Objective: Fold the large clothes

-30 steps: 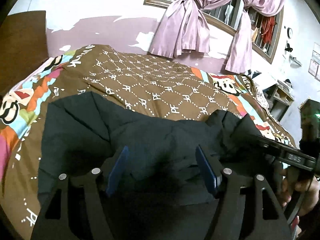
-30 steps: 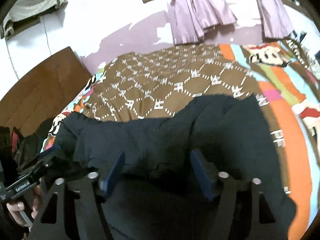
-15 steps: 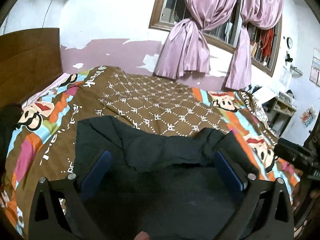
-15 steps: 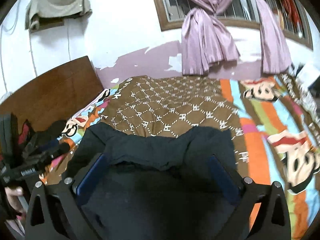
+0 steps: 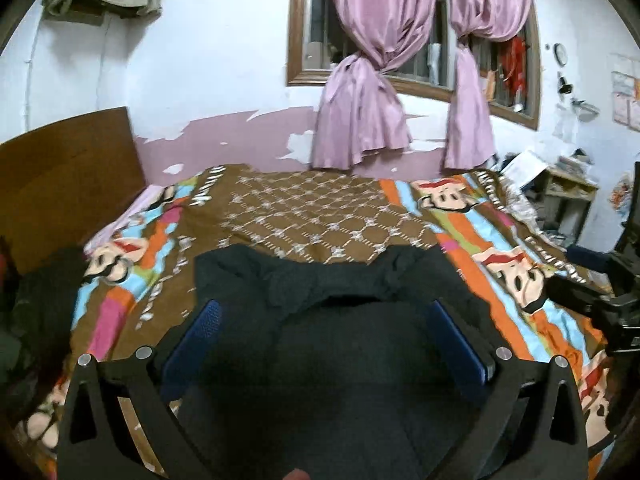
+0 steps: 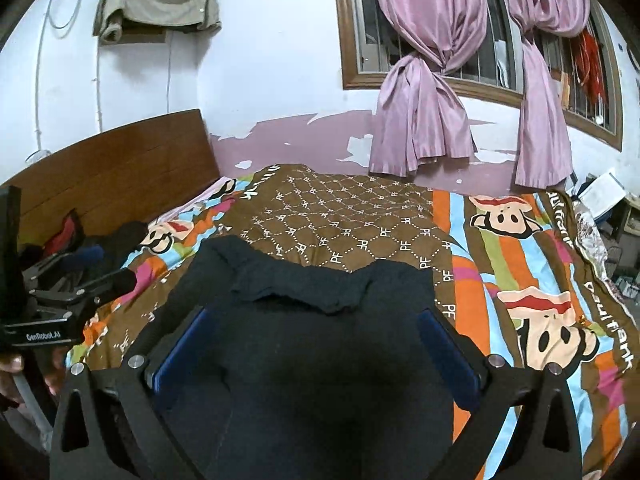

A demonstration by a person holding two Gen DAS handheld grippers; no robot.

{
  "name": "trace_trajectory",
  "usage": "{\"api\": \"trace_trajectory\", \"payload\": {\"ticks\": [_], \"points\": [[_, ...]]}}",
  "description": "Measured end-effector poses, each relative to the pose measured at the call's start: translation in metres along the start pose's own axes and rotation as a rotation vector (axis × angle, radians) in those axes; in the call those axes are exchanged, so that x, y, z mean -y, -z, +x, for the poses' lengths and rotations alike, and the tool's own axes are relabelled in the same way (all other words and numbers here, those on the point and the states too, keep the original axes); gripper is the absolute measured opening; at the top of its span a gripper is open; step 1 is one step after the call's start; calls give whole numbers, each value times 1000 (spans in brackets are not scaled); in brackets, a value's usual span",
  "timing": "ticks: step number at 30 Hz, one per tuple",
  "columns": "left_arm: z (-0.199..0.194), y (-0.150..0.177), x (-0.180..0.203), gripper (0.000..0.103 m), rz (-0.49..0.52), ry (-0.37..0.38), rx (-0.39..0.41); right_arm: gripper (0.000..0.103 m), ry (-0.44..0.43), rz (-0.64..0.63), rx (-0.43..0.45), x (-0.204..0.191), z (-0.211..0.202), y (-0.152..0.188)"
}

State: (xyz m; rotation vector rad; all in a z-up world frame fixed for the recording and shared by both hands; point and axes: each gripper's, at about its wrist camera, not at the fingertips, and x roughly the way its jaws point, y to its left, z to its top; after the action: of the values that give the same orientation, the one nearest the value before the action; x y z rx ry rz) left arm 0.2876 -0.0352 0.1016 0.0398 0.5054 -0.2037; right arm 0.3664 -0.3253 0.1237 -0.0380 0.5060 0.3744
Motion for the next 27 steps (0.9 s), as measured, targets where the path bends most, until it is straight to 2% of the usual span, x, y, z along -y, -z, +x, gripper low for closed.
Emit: {"api": "trace_trajectory", "payload": {"ticks": [5, 9, 12, 15, 19, 24, 27], "points": [[-36, 31, 0, 101, -29, -20, 8, 103, -14, -21, 8, -9, -29, 20], [-53, 64, -3, 101, -45, -28, -48, 103, 1, -30, -11, -18, -44, 40], [-64, 88, -2, 101, -48, -28, -77, 103, 53, -10, -98, -25, -44, 58], [-71, 108, -7, 101, -68, -18, -101, 103, 57, -20, -159, -34, -43, 74], [-75, 135, -14, 101, -115, 41, -142, 103, 50, -49, -200, -46, -40, 97], [-79, 170, -8, 101, -100, 14, -177, 103, 26, -52, -306, -54, -26, 141], [-80, 196, -4, 101, -96, 23, -188, 103, 25, -89, -387, -57, -16, 175]]}}
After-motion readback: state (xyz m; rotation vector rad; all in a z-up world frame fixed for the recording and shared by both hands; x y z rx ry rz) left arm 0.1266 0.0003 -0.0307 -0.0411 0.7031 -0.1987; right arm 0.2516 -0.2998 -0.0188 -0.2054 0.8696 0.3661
